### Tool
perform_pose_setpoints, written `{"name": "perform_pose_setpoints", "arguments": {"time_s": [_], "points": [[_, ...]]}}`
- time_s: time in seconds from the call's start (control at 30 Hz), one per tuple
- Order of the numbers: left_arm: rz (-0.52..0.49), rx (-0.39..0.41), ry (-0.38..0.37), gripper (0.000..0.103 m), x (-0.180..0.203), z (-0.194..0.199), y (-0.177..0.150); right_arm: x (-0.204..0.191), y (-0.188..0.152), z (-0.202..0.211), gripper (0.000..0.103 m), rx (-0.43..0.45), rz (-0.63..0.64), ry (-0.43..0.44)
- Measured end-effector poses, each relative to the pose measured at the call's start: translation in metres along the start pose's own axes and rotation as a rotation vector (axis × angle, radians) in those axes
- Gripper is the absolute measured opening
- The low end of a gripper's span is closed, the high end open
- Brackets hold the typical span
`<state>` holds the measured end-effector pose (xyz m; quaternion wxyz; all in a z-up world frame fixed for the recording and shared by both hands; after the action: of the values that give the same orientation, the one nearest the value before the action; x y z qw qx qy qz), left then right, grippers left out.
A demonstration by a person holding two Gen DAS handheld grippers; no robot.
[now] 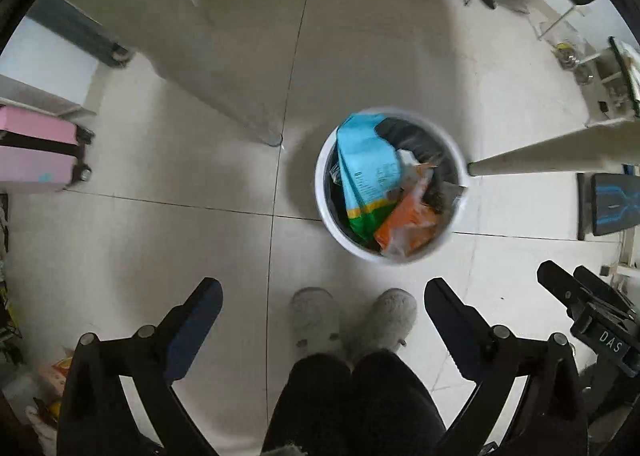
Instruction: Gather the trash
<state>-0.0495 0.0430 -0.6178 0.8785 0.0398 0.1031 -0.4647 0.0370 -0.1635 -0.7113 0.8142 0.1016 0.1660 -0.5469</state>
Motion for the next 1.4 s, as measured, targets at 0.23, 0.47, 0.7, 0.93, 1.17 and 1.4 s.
{"name": "perform_pose_setpoints", "arguments": {"time_s": [0.23,0.47,0.7,0.93,1.17,1.4], "points": [[-0.028,0.091,-0.030,0.103,-0.018,0.143,-0.020,-0.065,-0.030,0.156,0.100,0.061,0.090,-0.042],[-0.049,0.171,-0.058,0.103,-0.042,0.274,-0.044,-0.119,-0.058,0.306,0.100,0.117,0.112,-0.021],[-0.036,0.257,-0.134,0.103,-0.057,0.363,-0.059,-0.151,-0.084,0.431,0.100,0.176,0.142,0.036],[-0.035,0.309,-0.231,0.103,-0.065,0.420,-0.076,-0.177,-0.108,0.515,0.100,0.224,0.168,0.100],[-0.036,0.346,-0.276,0.103,-0.071,0.456,-0.089,-0.198,-0.125,0.554,0.100,0.240,0.208,0.153],[-0.028,0.371,-0.286,0.103,-0.076,0.471,-0.097,-0.205,-0.132,0.566,0.100,0.229,0.234,0.192]]}}
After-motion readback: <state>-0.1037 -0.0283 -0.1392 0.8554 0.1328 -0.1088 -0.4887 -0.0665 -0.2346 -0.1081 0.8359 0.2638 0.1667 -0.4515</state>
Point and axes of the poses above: each gripper's, at about its wrist camera, not at the fingertips, and z roughly against the way its jaws point, x to its right, y to its top, the point moved 4 cm from there along -z, roughly the way its jaws point, and after that the axes turned 11 degrees about y, right-handed, at the moved point
